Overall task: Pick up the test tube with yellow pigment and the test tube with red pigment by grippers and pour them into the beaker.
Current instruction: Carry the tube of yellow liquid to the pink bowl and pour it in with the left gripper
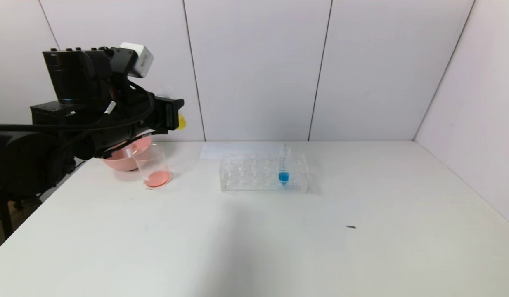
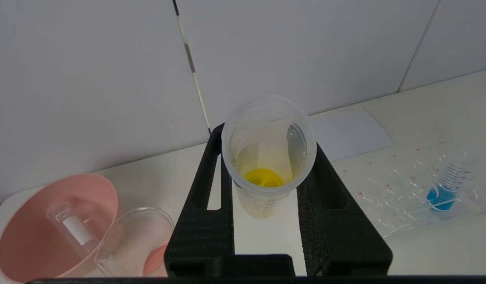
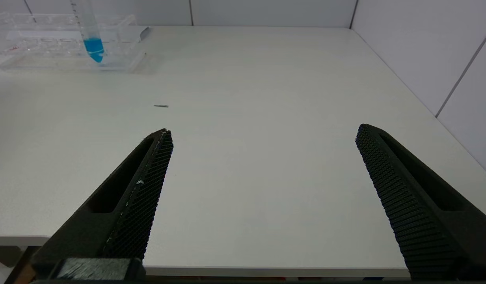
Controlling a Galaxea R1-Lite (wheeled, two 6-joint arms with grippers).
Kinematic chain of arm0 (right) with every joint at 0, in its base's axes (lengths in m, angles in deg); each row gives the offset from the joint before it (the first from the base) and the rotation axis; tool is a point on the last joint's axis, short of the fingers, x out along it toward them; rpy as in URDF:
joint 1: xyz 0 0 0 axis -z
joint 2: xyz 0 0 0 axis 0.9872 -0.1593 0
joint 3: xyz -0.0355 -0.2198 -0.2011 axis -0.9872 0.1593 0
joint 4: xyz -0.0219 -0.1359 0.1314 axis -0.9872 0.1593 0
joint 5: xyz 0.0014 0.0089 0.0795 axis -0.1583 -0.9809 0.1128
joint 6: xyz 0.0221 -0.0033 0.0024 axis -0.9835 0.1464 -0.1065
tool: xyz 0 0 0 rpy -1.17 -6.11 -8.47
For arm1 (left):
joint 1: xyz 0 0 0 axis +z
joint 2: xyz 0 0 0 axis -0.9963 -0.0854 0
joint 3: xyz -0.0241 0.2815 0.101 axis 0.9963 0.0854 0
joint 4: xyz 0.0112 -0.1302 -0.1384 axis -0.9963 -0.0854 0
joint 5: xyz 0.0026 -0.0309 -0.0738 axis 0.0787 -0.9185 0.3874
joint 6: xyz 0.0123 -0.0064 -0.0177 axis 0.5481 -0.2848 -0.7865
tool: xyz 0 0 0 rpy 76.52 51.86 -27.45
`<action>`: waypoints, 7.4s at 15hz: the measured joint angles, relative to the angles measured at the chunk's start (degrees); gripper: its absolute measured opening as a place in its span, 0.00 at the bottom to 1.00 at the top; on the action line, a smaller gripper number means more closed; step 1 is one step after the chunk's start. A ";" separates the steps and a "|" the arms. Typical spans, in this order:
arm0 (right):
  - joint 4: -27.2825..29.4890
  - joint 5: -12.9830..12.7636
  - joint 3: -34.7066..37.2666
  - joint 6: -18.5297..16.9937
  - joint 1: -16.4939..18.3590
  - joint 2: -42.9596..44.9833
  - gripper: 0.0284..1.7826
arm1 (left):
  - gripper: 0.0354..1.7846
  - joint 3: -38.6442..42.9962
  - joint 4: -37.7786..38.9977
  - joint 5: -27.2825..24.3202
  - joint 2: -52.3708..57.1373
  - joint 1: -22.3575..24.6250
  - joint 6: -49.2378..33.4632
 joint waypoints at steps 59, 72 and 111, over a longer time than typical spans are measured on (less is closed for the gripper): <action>0.00 0.00 0.00 0.00 -0.02 0.00 0.95 | 0.25 -2.10 -3.97 -11.53 -10.73 27.42 2.77; 0.00 0.00 0.00 0.00 0.02 0.00 0.95 | 0.25 -6.52 -13.32 -15.15 -11.47 29.78 13.43; 0.00 0.00 0.00 0.02 0.02 0.00 0.95 | 0.25 -24.83 -47.70 -25.37 -13.02 31.71 43.50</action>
